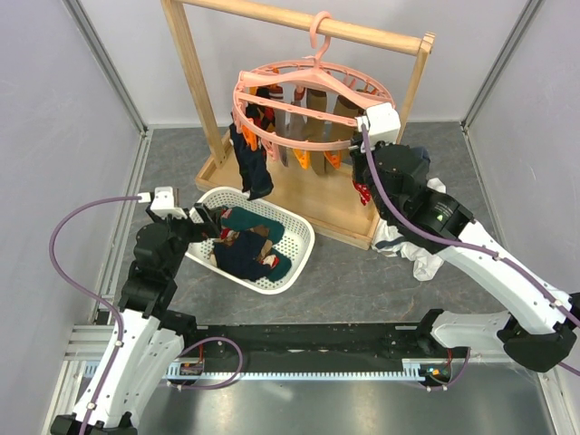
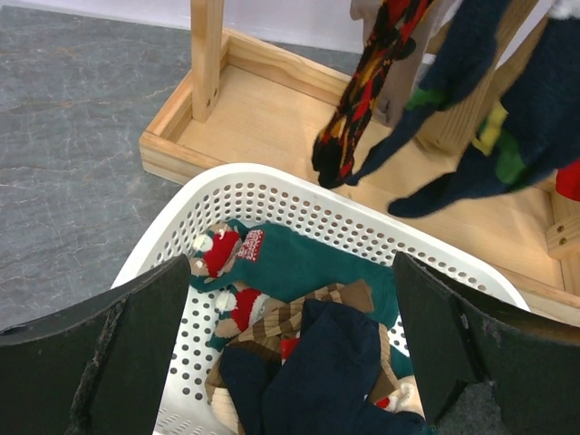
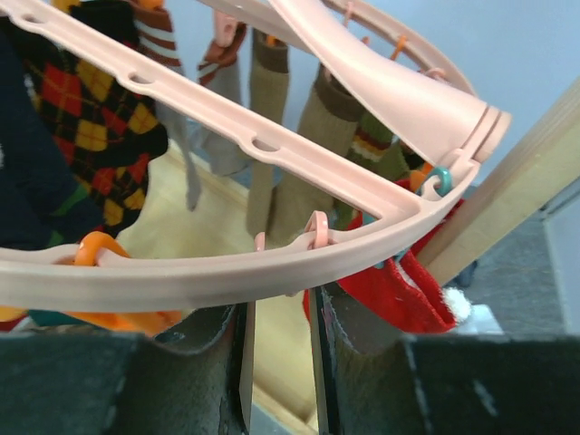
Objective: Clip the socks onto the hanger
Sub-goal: Open the clamp at the hanger.
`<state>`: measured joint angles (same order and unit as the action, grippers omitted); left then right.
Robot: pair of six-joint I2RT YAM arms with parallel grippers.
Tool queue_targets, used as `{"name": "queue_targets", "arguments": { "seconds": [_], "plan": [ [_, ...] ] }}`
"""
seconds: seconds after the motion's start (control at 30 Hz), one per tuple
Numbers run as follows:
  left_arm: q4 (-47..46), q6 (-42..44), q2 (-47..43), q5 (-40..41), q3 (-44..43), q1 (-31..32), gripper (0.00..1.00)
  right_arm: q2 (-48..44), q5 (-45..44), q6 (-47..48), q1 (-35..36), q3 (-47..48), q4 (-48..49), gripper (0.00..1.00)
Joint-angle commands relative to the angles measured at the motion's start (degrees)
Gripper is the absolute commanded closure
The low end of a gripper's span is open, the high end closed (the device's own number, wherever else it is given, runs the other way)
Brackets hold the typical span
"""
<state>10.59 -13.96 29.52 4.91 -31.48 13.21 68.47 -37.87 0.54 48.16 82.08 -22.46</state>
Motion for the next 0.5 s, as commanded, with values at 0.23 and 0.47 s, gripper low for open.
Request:
{"name": "queue_targets", "arguments": {
  "seconds": [0.23, 0.47],
  "plan": [
    [-0.1, 0.4, 3.0, -2.8, -0.9, -0.2, 0.00, 3.5, 8.4, -15.8, 3.1, 7.2, -5.1, 1.00],
    [5.8, -9.6, 7.6, -1.4, -2.2, -0.1, 0.00, 7.8, 8.7, -17.3, 7.1, 9.8, -6.1, 1.00]
  ]
}}
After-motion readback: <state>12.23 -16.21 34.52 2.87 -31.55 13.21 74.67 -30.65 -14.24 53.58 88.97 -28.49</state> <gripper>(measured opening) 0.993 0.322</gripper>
